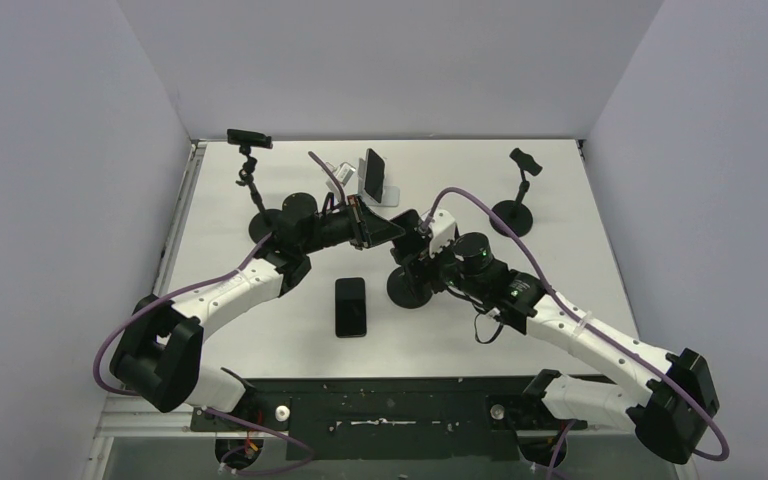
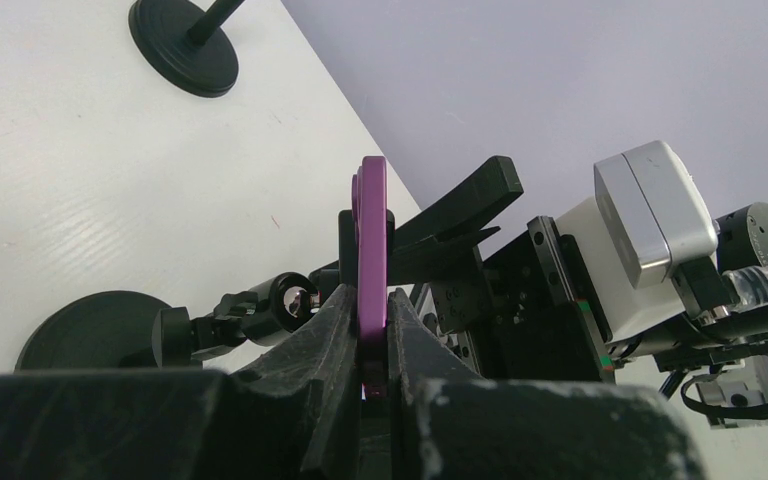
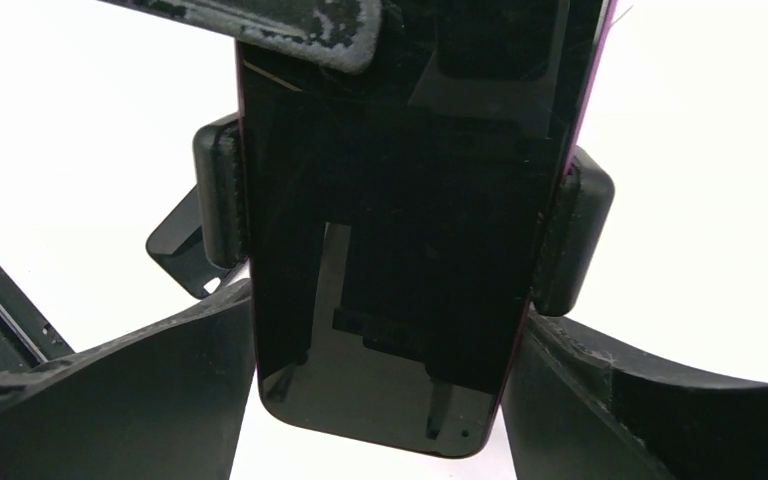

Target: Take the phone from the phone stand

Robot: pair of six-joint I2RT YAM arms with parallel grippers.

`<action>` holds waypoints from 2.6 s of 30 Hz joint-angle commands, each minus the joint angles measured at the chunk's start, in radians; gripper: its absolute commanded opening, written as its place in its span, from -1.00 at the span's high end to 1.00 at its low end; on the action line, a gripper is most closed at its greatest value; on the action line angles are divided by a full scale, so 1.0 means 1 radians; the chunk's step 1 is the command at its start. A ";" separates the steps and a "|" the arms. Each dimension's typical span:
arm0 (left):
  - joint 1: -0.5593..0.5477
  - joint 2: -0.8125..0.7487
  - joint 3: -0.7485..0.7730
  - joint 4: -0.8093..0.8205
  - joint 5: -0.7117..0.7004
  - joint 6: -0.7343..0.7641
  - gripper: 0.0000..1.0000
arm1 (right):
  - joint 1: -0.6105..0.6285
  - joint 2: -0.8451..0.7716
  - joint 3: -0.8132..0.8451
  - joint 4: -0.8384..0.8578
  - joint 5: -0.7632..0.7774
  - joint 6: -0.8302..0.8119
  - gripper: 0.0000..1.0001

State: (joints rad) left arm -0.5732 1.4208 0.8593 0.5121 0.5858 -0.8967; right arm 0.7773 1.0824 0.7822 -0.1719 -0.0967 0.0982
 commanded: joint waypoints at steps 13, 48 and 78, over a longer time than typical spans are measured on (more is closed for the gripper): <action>0.010 -0.005 0.000 -0.017 0.025 0.004 1.00 | -0.023 -0.025 0.025 0.058 0.008 0.028 -0.28; -0.116 -0.145 -0.185 0.187 -0.279 0.088 -0.10 | 0.021 0.020 0.118 -0.026 0.093 0.123 1.00; -0.115 -0.094 -0.341 0.513 -0.263 -0.049 1.00 | -0.043 -0.011 0.005 0.038 0.111 0.240 1.00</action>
State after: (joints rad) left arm -0.7036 1.3197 0.5713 0.8112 0.3107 -0.8864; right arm 0.8055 1.1076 0.8303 -0.2298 -0.0105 0.2523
